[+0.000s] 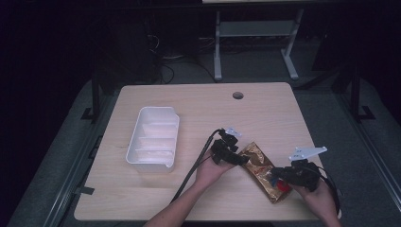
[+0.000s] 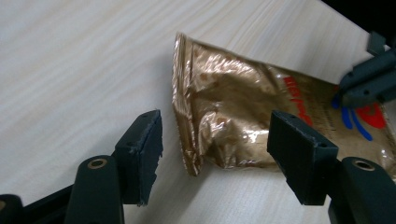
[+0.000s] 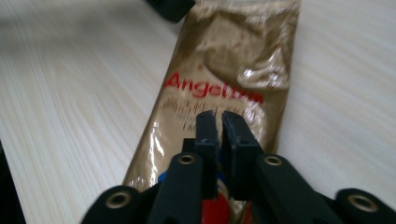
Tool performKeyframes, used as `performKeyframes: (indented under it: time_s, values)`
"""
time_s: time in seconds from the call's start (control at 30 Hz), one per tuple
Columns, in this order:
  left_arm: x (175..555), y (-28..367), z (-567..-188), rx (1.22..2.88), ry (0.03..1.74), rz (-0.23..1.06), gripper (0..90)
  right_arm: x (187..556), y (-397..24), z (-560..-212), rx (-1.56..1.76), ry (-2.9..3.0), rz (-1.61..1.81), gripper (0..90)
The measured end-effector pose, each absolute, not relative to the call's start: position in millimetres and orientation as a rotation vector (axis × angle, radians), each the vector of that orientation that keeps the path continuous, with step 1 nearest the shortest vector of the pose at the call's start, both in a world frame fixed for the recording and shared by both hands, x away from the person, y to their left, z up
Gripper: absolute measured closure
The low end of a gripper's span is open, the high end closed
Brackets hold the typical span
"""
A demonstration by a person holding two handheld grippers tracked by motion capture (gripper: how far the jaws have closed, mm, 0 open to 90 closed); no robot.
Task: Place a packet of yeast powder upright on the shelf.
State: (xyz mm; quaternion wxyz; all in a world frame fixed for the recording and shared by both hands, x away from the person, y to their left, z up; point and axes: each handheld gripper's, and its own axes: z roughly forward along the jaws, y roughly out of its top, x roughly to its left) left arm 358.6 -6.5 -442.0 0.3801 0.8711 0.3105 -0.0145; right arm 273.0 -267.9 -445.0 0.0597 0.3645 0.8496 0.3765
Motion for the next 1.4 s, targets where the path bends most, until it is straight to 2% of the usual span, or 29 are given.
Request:
performKeyframes:
  time_s: [0.33, 0.57, 0.6, 0.67, 0.8, 0.83, 1.0, 1.03, 1.4]
  values:
    - [369.0, -12.5, -456.3, 2.22, 0.867, -0.199, 39.3, 271.7, -260.1, -452.0, 1.048, 2.603, 1.037, 86.1]
    - [370.6, -14.1, -457.7, 2.191, 0.863, -0.264, 56.8, 272.3, -261.0, -453.9, 1.05, 2.598, 1.036, 81.7]
    - [370.7, -14.1, -458.1, 2.188, 0.859, -0.271, 56.8, 272.3, -261.0, -453.9, 1.05, 2.598, 1.036, 81.7]
    - [371.7, -13.6, -458.7, 2.179, 0.854, -0.297, 66.2, 273.0, -262.0, -454.5, 1.081, 2.593, 1.045, 81.2]
    - [373.0, -11.6, -458.4, 2.177, 0.852, -0.308, 73.1, 272.5, -260.5, -454.2, 1.067, 2.591, 1.033, 81.2]
    - [373.2, -11.3, -458.4, 2.174, 0.851, -0.314, 78.3, 273.0, -260.8, -454.6, 1.076, 2.588, 1.039, 80.2]
    - [374.3, -9.2, -457.0, 2.173, 0.85, -0.313, 85.0, 273.9, -261.6, -454.9, 1.083, 2.588, 1.046, 78.8]
    - [374.6, -8.4, -456.4, 2.174, 0.848, -0.312, 86.8, 274.2, -262.0, -455.2, 1.097, 2.58, 1.044, 76.3]
    - [372.9, -3.3, -448.0, 2.167, 0.818, -0.327, 89.0, 275.2, -265.9, -455.2, 1.145, 2.546, 1.053, 62.1]
